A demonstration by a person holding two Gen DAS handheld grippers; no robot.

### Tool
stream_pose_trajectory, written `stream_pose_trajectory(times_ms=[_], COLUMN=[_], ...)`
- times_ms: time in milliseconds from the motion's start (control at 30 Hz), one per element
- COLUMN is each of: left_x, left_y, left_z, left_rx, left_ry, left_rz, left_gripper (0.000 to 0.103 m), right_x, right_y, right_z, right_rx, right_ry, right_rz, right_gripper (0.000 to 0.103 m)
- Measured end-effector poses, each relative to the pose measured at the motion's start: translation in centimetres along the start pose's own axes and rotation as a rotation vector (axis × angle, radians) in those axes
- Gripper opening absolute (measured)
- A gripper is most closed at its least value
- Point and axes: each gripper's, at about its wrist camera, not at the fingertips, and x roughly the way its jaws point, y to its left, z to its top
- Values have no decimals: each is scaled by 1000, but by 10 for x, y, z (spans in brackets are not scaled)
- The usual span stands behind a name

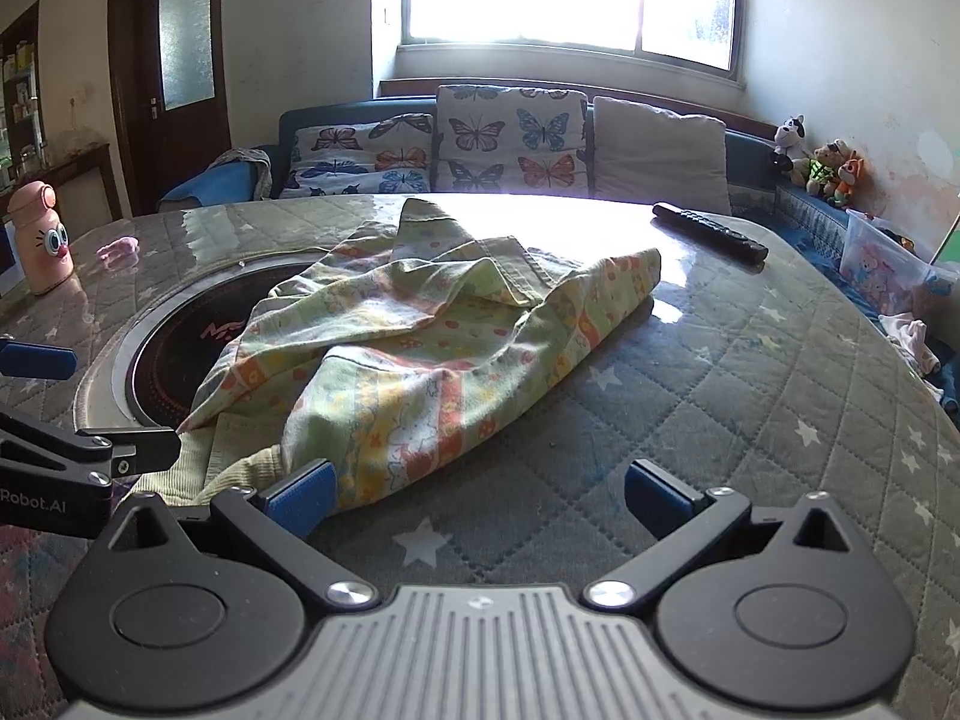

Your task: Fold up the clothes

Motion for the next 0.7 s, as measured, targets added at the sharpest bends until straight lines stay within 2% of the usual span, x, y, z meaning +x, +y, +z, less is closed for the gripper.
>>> stream_pose_trajectory(times_ms=[700], left_x=[26], left_y=[-5], left_z=[30], left_rx=[52], left_ry=[-7], left_rz=[-16], left_gripper=[103], right_x=[21], right_y=[-8], right_z=[17], right_rx=[10], right_ry=[23], right_rz=[6], right_gripper=[103])
